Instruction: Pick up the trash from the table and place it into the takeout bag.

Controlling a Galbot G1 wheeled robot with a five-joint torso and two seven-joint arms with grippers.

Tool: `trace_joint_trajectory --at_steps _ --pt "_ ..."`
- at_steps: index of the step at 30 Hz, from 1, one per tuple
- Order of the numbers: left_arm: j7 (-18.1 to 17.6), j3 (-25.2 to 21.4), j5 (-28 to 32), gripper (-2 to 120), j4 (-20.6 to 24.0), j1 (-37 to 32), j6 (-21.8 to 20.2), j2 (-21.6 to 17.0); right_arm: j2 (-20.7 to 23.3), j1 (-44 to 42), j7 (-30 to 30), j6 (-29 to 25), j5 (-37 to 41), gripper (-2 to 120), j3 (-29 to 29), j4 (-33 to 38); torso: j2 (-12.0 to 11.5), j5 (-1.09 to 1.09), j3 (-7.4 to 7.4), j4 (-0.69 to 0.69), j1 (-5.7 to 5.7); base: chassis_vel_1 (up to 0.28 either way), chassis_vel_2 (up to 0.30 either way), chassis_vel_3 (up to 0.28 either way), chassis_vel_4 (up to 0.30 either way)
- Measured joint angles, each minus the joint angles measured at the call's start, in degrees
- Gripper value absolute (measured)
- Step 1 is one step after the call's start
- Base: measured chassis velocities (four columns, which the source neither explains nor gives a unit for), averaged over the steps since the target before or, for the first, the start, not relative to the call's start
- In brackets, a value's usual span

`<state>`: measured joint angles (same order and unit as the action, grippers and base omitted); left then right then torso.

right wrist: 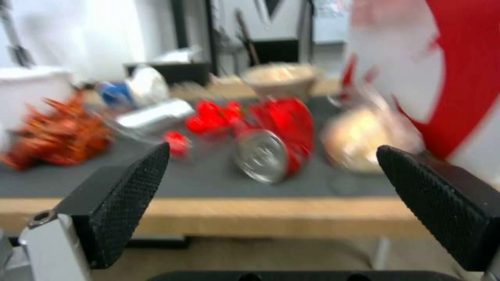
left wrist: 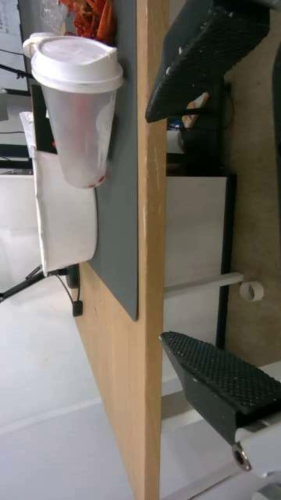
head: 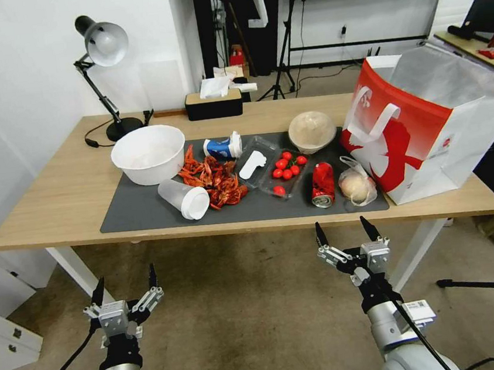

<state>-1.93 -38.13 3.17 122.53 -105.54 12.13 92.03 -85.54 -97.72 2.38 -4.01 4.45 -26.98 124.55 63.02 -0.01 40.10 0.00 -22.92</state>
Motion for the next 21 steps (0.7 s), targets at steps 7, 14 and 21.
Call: trace_joint_trajectory --at_steps 7,14,21 --pt "0.7 0.3 0.0 100 0.9 -0.1 -1.3 -0.7 3.7 5.9 6.4 9.5 1.1 100 2.7 1.8 0.0 0.01 0.0 0.0 0.0 0.0 0.0 0.0 0.0" --pt "0.5 3.1 -0.5 100 -0.2 3.7 -3.7 -3.0 7.7 13.1 11.1 15.8 1.9 100 3.6 2.1 0.0 -0.03 0.01 -0.03 0.0 0.0 0.0 0.0 0.0" --pt "0.5 3.7 -0.9 100 -1.2 3.8 -4.0 -3.5 10.4 21.3 13.6 20.9 1.9 100 5.9 -3.2 0.0 0.01 0.01 0.02 -0.01 0.0 0.0 0.0 0.0"
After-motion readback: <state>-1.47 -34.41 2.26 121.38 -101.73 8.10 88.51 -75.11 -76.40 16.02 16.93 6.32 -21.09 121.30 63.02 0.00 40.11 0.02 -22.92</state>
